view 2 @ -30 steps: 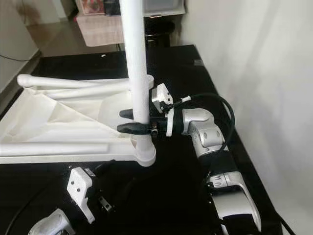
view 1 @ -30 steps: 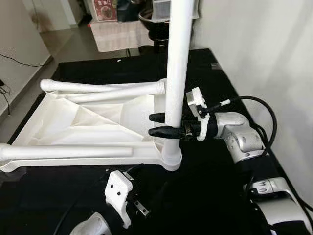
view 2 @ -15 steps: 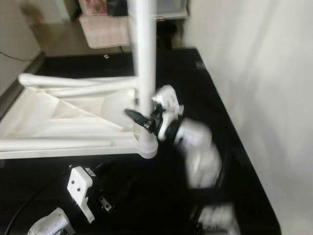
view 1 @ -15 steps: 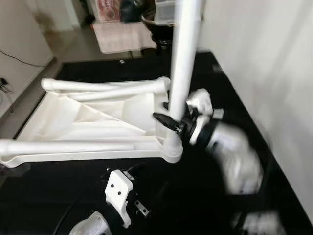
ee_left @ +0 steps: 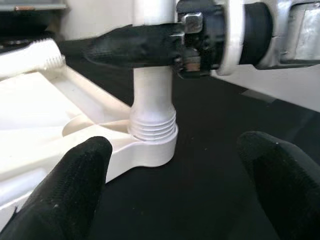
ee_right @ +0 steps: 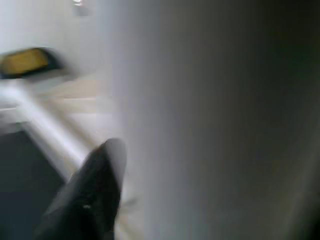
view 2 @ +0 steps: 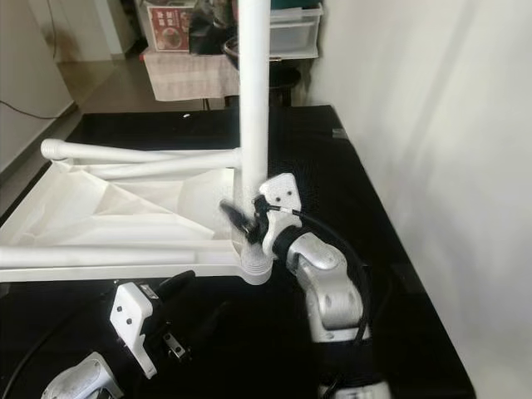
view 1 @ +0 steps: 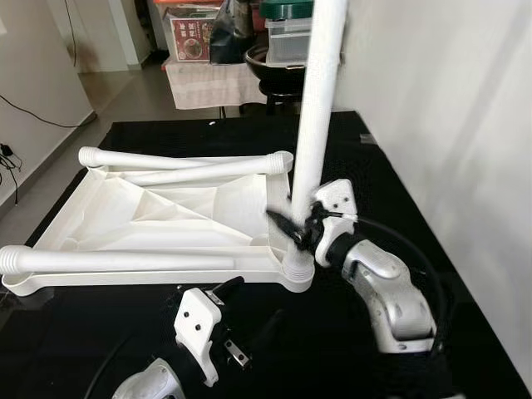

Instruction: Building children table

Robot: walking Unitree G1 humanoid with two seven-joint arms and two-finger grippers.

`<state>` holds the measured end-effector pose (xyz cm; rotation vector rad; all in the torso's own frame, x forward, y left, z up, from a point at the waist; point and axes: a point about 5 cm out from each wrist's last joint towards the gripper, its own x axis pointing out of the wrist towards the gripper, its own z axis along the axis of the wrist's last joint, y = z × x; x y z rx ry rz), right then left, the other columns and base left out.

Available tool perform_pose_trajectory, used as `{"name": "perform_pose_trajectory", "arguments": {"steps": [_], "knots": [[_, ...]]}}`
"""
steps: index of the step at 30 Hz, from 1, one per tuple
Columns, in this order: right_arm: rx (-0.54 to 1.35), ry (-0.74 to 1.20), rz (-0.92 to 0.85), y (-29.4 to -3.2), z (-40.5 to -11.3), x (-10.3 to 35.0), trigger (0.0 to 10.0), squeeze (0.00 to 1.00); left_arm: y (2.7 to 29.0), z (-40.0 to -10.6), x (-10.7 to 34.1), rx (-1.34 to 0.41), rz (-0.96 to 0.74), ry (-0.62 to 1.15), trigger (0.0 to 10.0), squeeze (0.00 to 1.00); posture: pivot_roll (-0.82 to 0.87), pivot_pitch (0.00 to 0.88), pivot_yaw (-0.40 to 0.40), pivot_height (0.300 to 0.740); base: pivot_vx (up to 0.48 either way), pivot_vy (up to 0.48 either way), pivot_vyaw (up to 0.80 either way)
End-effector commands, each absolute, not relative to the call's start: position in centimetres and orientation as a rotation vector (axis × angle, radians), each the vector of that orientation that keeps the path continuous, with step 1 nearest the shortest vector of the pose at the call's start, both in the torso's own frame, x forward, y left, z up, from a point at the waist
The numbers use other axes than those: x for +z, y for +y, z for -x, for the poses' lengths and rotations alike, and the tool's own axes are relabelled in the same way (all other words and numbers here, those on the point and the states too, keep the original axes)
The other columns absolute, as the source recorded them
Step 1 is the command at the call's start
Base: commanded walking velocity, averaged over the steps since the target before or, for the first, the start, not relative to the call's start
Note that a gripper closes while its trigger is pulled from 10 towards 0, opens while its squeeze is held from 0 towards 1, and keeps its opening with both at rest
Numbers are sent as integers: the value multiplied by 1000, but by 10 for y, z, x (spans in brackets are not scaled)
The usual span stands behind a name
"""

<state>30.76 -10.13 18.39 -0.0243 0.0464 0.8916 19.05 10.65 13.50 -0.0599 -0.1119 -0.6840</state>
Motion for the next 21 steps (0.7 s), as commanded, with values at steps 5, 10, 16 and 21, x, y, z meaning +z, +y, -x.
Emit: {"name": "perform_pose_trajectory", "arguments": {"steps": [5,10,16,21], "knots": [[1200,-80,90,-95,-306,215,10000,1000,108,-191,129,-691,54,-84,10000,0,25,85,8,740,0,0,0],[1372,-63,158,-105,-311,222,10000,0,106,-190,128,-709,55,-80,10000,0,33,84,-4,740,0,0,0],[1466,-50,220,-111,-332,234,4235,0,102,-190,127,-724,59,-74,10000,0,60,86,-9,740,0,0,0],[1524,-10,244,-122,-335,239,0,0,102,-189,127,-712,63,-76,10000,0,55,92,-11,740,0,0,0]]}}
